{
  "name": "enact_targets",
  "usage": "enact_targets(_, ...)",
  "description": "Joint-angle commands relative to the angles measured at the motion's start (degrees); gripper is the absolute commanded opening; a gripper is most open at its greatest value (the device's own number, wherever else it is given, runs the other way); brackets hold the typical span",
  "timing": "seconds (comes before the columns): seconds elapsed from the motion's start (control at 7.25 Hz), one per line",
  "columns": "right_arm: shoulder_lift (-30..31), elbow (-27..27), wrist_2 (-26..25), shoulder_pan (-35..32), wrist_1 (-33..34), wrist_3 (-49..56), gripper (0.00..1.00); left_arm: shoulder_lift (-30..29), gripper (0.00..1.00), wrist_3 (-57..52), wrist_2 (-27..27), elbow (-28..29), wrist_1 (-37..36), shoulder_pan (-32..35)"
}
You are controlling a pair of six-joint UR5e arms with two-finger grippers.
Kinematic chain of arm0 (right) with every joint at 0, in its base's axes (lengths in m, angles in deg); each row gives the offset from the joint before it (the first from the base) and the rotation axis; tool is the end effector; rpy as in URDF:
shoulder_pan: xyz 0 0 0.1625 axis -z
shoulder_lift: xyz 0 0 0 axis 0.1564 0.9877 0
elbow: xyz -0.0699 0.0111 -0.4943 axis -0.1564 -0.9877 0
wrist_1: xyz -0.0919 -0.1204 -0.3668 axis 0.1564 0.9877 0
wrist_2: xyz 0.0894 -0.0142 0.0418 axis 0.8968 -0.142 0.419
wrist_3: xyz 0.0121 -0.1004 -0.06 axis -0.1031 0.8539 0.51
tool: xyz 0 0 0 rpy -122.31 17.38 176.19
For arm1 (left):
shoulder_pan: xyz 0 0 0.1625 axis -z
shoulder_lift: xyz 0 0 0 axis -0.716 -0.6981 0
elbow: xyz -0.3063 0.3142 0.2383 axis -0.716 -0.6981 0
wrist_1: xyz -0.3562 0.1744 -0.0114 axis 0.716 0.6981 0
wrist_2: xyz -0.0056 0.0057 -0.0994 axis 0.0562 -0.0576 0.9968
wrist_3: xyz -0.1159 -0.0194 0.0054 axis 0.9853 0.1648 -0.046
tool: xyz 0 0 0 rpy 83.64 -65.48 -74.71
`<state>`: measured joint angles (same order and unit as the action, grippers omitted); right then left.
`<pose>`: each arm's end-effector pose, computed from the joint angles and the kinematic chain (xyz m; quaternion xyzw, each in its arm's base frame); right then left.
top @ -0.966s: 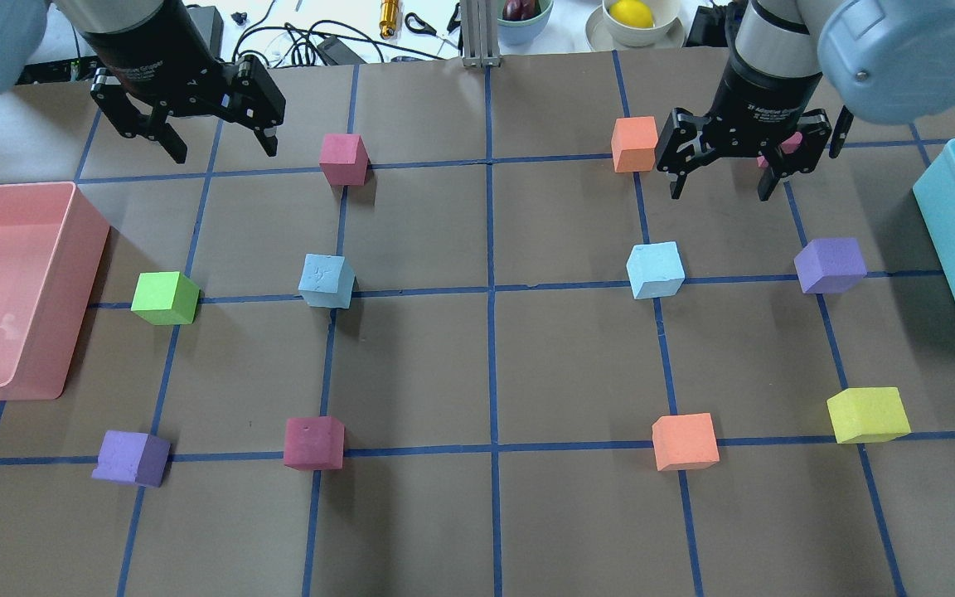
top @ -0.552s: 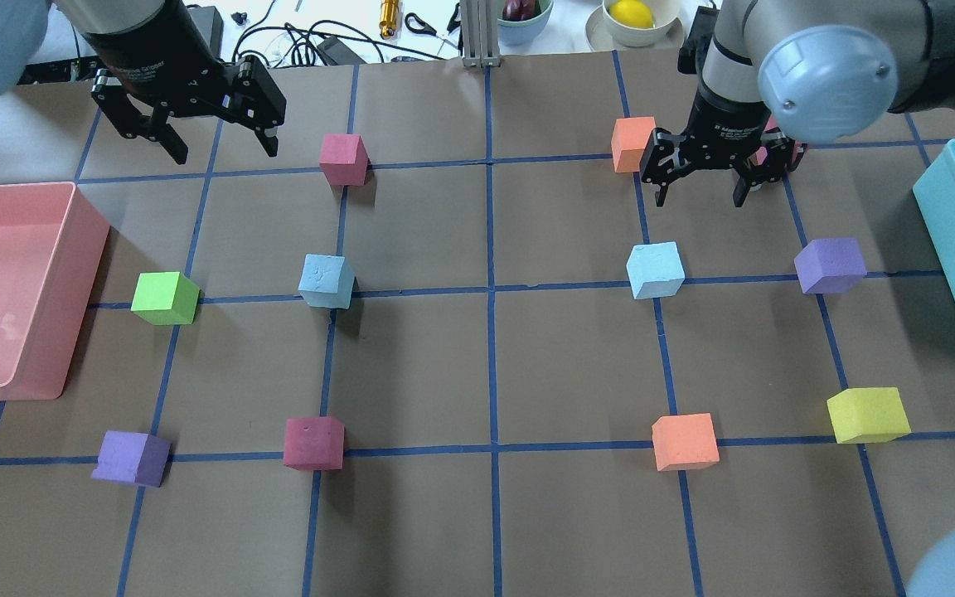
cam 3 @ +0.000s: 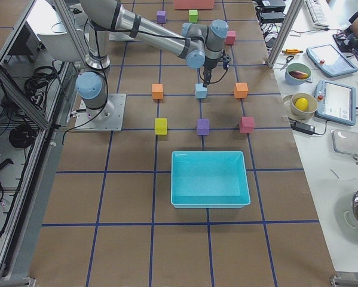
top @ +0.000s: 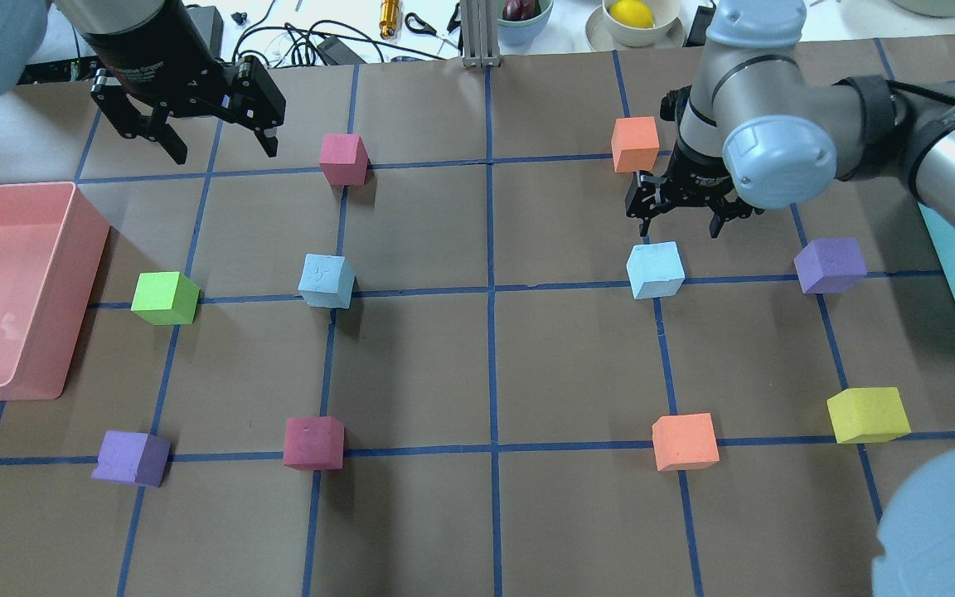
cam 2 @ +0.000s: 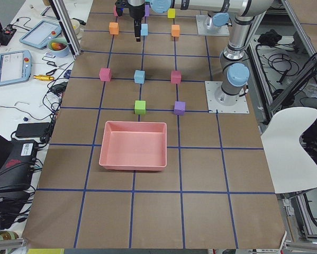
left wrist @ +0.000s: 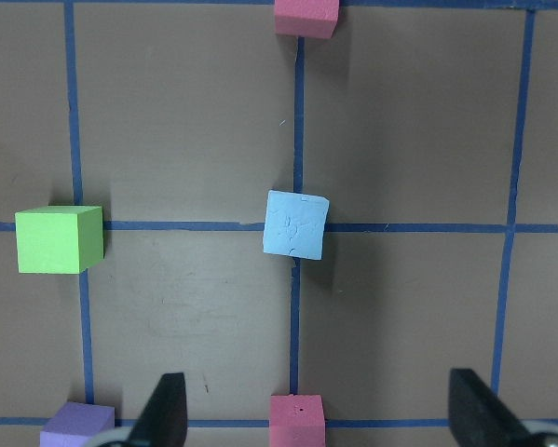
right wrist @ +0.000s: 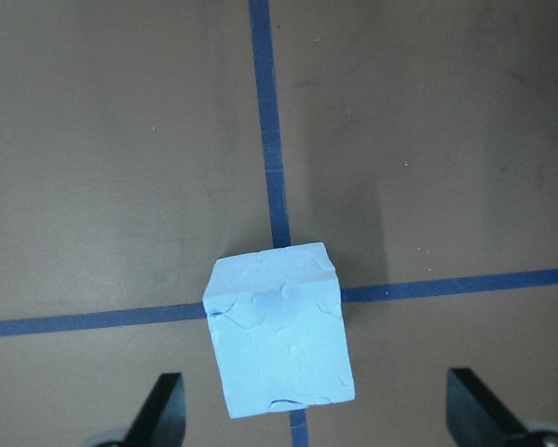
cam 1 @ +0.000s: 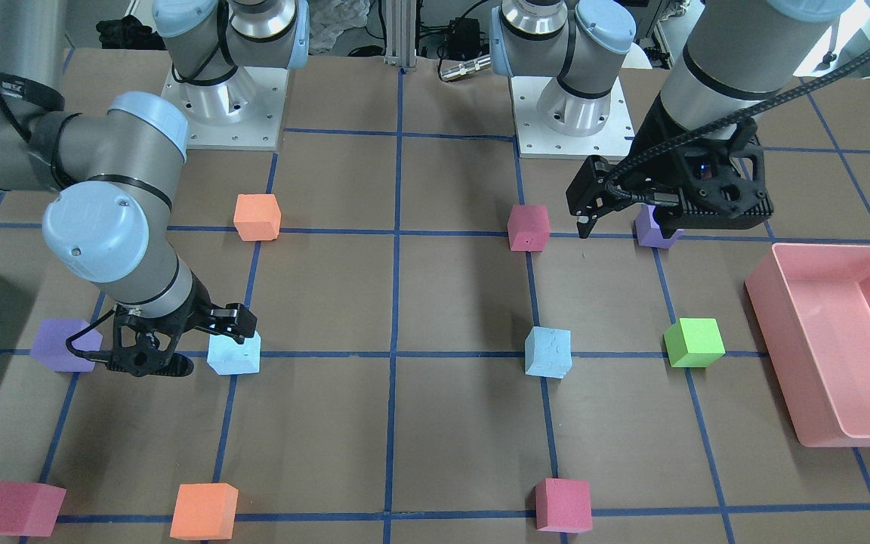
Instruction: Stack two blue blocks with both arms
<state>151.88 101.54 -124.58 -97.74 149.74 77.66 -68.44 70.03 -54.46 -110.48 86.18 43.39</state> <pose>0.1195 -0.5913 0.3277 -0.0414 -0.9983 -0.0409 0.0043 -0.1264 -0.5360 0.5595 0.0132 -0.9999 0.0025 0.0059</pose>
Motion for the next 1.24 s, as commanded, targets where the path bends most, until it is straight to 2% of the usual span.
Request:
enact_targets(0.0,-1.1,3.1,3.5,0.3,3.6,0.3,1.00,0.0,1.00,0.1,0.0,0.0,0.0,0.1)
enact_targets(0.55,-4.4,3.8,3.9,0.4,4.0,0.3,1.00,-1.0,1.00,-0.3,-0.2,-3.4,-1.7,0.4)
enact_targets(0.83,-4.7,4.7,3.8,0.5,6.8,0.5,1.00,-2.9,1.00,-1.2,-0.1,-11.8,-14.6,0.4)
enact_targets(1.1,-5.3,6.8,3.8,0.5,13.3,0.3,0.98,-5.3,1.00,-1.9,-0.1,-24.6,-32.6,0.3)
